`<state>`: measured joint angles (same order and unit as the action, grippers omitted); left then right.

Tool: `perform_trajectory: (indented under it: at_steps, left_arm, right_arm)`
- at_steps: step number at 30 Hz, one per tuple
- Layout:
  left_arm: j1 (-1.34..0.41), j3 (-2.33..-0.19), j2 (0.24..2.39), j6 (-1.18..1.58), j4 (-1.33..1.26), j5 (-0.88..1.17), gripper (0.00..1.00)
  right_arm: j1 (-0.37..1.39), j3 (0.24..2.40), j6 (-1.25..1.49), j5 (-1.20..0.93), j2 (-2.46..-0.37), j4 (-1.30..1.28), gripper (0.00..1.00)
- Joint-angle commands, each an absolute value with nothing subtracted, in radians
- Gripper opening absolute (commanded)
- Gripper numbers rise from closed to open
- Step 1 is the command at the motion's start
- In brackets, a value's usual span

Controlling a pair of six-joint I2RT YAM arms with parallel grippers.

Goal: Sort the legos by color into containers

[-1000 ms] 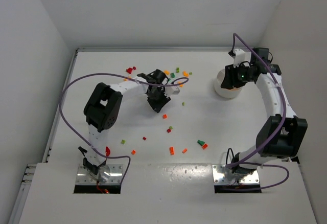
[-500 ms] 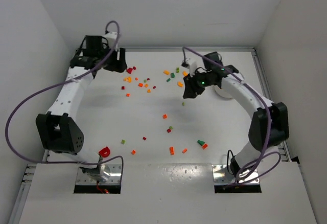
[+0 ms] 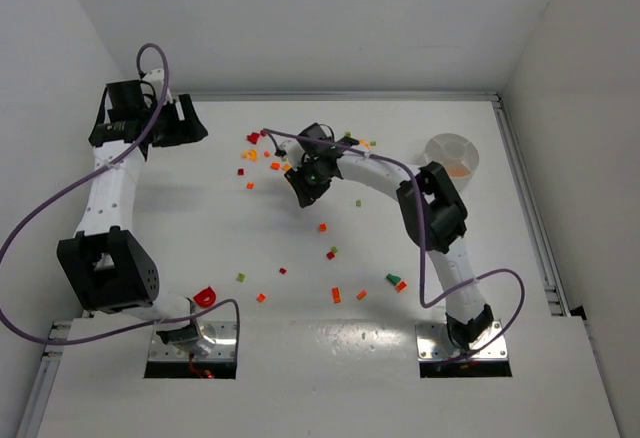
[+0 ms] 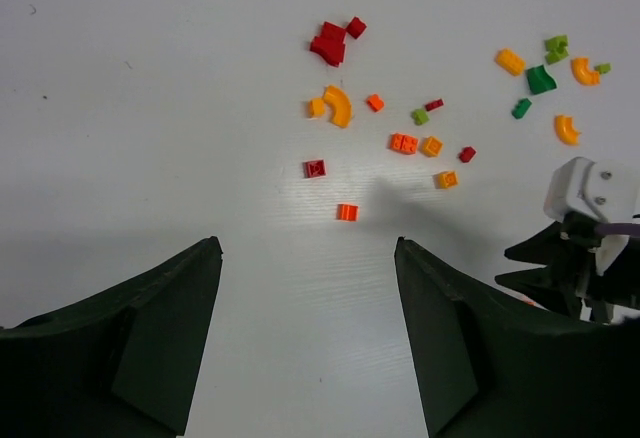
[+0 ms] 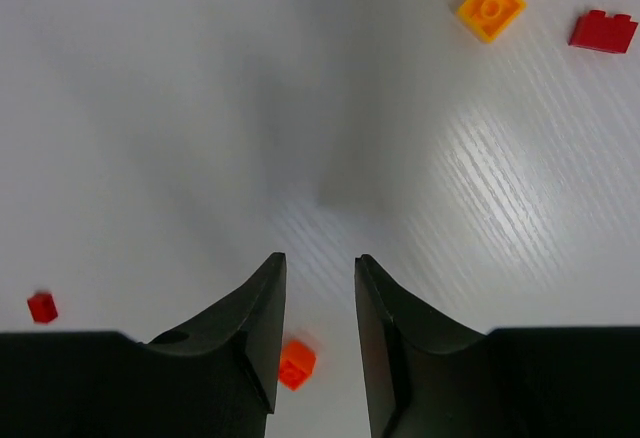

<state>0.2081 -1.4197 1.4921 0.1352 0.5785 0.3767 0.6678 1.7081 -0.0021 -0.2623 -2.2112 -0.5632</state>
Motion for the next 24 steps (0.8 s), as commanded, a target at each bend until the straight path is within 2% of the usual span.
perform_trajectory:
  at_steps: [1, 12, 24]
  left_arm:
    - [0.23, -1.427, 1.47, 0.156, 0.555, 0.422, 0.76]
    - [0.29, -1.407, 1.46, 0.156, 0.546, 0.463, 0.76]
    - [0.322, -1.416, 1.46, 0.156, 0.546, 0.494, 0.76]
  right_arm:
    - [0.692, 1.787, 0.116, -0.117, -2.221, -0.508, 0.34]
    - [0.739, 1.917, 0.221, 0.038, -2.394, -0.468, 0.34]
    - [0.749, 2.045, 0.31, 0.158, -2.526, -0.457, 0.41]
